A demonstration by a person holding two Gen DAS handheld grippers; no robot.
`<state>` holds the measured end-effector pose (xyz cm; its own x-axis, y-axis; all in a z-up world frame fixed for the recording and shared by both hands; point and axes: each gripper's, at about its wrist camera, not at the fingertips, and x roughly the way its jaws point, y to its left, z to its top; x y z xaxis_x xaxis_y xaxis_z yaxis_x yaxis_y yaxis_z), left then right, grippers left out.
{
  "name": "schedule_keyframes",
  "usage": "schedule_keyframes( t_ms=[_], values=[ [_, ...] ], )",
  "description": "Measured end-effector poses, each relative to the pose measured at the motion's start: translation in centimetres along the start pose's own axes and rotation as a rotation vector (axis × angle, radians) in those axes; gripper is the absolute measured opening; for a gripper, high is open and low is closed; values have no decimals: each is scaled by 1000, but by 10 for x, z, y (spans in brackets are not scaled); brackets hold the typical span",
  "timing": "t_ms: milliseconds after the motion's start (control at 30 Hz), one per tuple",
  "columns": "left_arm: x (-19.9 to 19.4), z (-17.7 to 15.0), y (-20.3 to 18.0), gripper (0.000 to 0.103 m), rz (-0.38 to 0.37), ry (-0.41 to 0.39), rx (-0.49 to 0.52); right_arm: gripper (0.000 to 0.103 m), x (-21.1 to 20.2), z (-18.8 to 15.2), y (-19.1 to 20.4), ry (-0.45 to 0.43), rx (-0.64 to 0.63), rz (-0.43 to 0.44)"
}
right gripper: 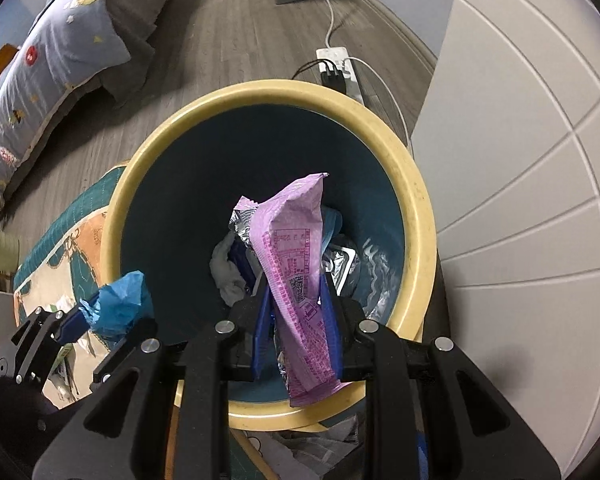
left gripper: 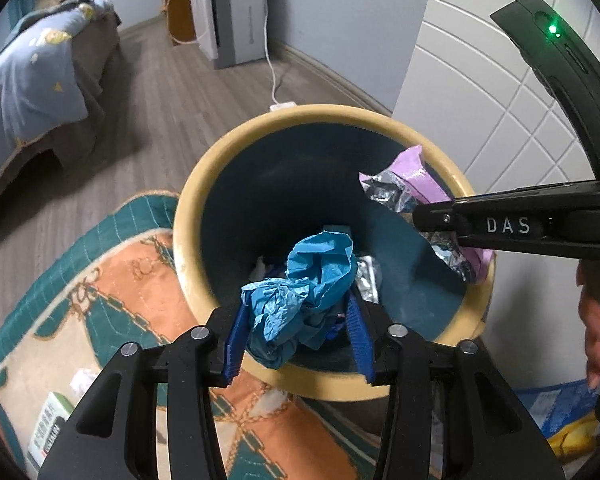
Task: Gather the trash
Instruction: 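Carry the wrapper and gloves over the bin and open both tools, then return both open tools to the cushion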
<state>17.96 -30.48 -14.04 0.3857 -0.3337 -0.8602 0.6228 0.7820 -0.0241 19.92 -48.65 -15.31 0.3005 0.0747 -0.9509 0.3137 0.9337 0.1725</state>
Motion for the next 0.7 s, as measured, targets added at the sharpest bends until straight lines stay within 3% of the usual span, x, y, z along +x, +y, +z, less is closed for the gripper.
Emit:
schedule_keyframes(
  t_ms=[67, 100, 167, 233, 300, 400, 600, 700],
  values=[
    [-4, 0, -2, 74, 28, -30, 13, 24, 0, 0, 0, -6, 4, 2],
    [-7, 0, -3, 78, 40, -51, 17, 24, 0, 1, 0, -12, 7, 7],
    [-8, -1, 0, 81, 42, -71, 19, 26, -3, 3, 1, -32, 7, 20],
    [-9, -3, 3, 87, 54, -72, 11, 36, -9, 5, 4, -77, 7, 41],
    [-10, -7, 6, 87, 50, -76, 0, 64, -20, 6, 6, -145, 12, 60],
    [-11, -12, 9, 87, 60, -76, 6, 80, -32, 9, 9, -210, 18, 81],
    [-21, -25, 14, 95, 60, -77, -14, 97, -29, 9, 12, -188, 7, 59],
    [-29, -31, 23, 95, 44, -78, -54, 97, -26, 7, 21, -169, -21, 47]
  ],
)
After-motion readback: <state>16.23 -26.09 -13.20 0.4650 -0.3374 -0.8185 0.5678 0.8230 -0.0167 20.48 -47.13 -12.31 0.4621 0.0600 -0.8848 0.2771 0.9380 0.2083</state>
